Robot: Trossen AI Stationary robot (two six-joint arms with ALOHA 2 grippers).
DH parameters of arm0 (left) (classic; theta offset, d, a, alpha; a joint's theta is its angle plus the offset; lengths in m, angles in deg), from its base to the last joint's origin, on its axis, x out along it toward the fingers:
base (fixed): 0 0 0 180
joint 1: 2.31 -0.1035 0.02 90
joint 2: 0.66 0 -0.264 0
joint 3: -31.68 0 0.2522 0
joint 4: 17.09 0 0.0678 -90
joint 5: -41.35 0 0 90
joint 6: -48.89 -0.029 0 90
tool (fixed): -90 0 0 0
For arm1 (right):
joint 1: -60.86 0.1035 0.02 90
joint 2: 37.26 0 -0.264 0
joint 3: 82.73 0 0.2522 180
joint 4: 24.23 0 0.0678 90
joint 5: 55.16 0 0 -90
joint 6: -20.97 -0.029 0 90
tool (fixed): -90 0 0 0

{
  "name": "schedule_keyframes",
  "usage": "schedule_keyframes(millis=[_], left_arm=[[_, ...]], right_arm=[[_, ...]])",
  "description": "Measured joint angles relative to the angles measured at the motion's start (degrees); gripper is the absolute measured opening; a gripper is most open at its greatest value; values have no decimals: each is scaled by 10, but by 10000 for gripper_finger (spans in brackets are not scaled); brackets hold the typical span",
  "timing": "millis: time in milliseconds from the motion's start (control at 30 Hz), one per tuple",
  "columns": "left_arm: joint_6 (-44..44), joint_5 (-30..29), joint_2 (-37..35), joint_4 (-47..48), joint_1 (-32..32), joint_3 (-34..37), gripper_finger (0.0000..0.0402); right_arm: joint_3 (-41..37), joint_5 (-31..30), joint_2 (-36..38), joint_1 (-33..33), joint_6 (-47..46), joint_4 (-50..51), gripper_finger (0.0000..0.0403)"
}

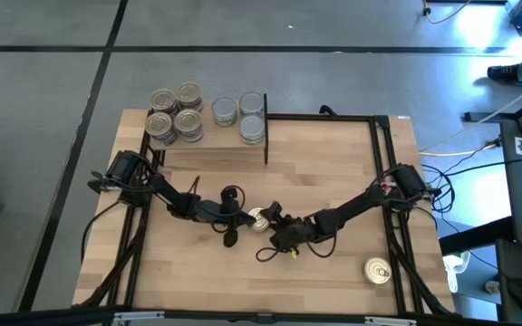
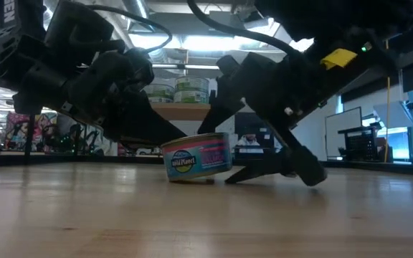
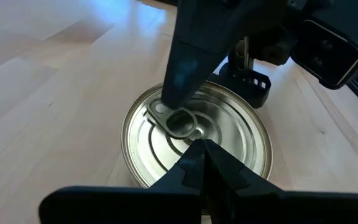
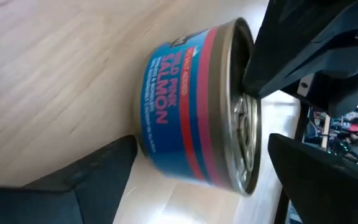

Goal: Stack canned seafood by type on shelf
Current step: Put the blue tuna can on the shelf

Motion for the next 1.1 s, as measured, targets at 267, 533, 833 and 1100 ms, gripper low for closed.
schedule_keyframes(millis=[267, 533, 833, 1100], left_arm=[[0, -3, 0, 0, 0, 0, 2], [7, -30, -1, -5, -1, 1, 6], [22, -28, -17, 6, 0, -3, 30], [-92, -24, -96, 48, 1, 0, 168]], right_arm=[[2, 17, -30, -15, 39, -54, 365], [2, 8, -32, -12, -29, -61, 200], [2, -9, -3, 20, -142, -36, 194], [-1, 8, 68, 26, -320, 97, 192]])
